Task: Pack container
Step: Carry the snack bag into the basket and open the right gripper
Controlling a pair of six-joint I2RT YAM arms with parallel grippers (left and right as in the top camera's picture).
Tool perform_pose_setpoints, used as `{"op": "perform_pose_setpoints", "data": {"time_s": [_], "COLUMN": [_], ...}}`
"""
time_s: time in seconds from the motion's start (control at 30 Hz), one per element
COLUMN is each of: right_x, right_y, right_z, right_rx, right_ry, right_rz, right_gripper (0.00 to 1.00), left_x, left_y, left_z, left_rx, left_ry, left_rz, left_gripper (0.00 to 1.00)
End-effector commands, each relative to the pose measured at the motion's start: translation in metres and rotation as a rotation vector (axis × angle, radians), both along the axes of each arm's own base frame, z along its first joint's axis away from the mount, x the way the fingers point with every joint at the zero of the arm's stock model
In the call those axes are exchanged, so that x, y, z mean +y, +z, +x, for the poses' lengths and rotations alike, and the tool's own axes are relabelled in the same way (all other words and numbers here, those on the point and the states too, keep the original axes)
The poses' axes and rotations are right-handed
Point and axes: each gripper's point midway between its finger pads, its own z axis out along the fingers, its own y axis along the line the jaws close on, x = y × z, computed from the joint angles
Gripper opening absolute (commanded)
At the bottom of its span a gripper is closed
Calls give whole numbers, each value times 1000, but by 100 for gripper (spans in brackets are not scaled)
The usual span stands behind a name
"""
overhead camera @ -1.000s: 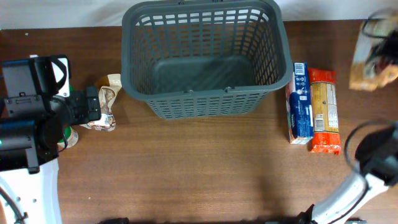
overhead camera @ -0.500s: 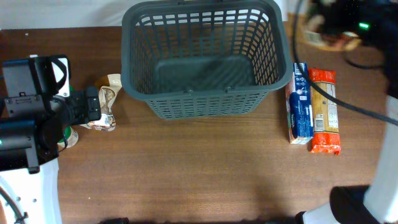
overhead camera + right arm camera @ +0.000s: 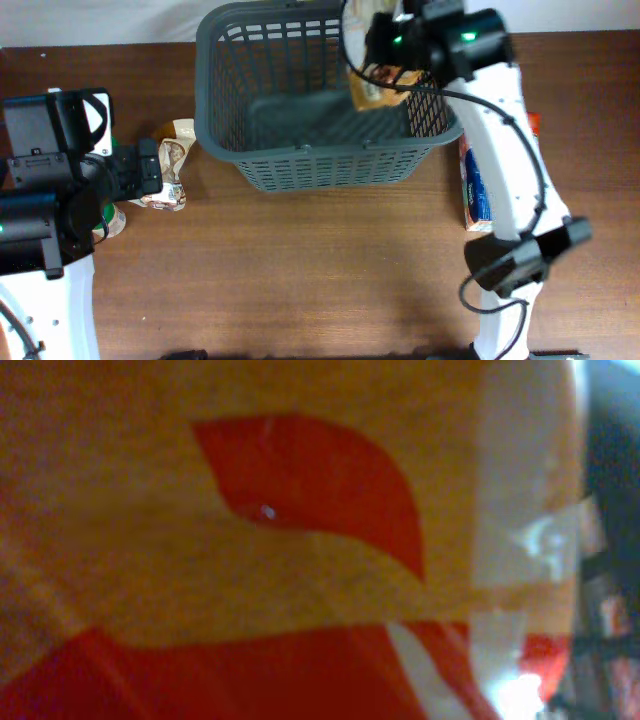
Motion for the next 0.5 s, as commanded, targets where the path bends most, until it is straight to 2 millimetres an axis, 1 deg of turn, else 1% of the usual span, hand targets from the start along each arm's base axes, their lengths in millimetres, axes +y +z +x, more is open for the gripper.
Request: {"op": "perform_pose_setpoints", "data": {"time_s": [0.0,0.07,0.17,0.37,0.47], "right_x": [-10,-22,-38,-41,-42], "right_y": [6,-7,-20,-26,-41], "right_z": [-8,-16,-28,-29,-26], "right_rx": [6,59,119,136,157], "right_ry": [-127,-205,-289,-297,-295], "right_rz": [-11,-56,-111,-126,-154], "right_gripper": [4,4,4,4,4], "left_x": [1,1,1,1,1], "left_y": [3,3,3,3,3], "left_z": [1,1,1,1,1], "left_rx": [-8,-8,-8,-8,-8], "left_ry": [8,9,8,9,9], "left_rz": [6,5,6,5,5], "left_gripper": [99,99,99,99,99]}}
